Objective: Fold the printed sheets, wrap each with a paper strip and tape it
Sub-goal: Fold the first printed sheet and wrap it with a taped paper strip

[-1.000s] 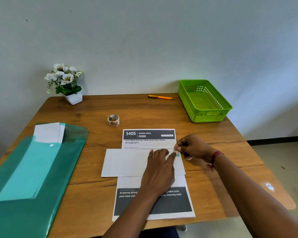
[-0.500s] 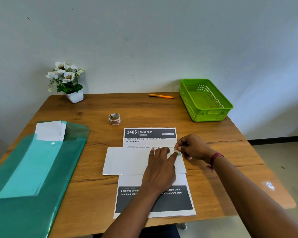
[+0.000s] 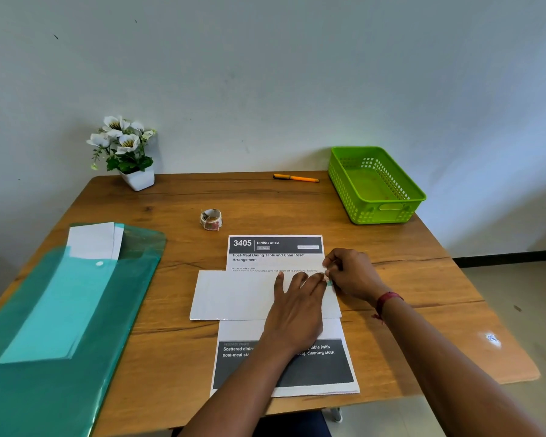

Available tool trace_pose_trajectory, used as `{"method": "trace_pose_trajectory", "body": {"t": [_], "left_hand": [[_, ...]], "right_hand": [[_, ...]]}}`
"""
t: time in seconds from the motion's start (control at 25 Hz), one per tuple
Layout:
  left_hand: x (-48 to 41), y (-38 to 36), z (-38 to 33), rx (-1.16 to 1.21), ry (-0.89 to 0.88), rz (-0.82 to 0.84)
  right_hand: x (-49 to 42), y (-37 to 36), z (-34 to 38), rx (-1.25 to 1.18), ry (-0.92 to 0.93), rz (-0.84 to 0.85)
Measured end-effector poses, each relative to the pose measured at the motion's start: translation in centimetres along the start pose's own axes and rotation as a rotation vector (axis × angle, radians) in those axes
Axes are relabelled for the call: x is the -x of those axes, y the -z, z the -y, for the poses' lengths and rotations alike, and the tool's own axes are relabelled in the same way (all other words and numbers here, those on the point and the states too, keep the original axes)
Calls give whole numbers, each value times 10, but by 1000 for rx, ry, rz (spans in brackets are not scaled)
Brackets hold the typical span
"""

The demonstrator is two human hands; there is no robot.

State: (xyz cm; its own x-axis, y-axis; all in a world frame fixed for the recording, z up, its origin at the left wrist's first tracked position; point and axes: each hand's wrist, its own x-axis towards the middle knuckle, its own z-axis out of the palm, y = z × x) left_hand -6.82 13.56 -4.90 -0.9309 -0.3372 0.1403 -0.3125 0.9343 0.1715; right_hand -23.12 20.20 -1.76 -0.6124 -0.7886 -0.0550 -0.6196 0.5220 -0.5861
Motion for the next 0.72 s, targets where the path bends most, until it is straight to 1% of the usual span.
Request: {"method": "trace_pose_trajectory", "body": {"t": [0.16, 0.28, 0.36, 0.52, 0.72], "left_hand": [[0, 1, -2, 21, 15, -8], [0, 1, -3, 41, 24, -23], [1, 1, -4, 47, 30, -25], [2, 2, -5, 53, 43, -35], [2, 0, -6, 66, 57, -32]], "right_hand": [[16, -8, -7, 3, 80, -140], [40, -15, -14, 69, 213, -241], [53, -22, -15, 135, 291, -279], [66, -29, -13, 206, 312, -359], [69, -34, -11, 295, 323, -384]]}}
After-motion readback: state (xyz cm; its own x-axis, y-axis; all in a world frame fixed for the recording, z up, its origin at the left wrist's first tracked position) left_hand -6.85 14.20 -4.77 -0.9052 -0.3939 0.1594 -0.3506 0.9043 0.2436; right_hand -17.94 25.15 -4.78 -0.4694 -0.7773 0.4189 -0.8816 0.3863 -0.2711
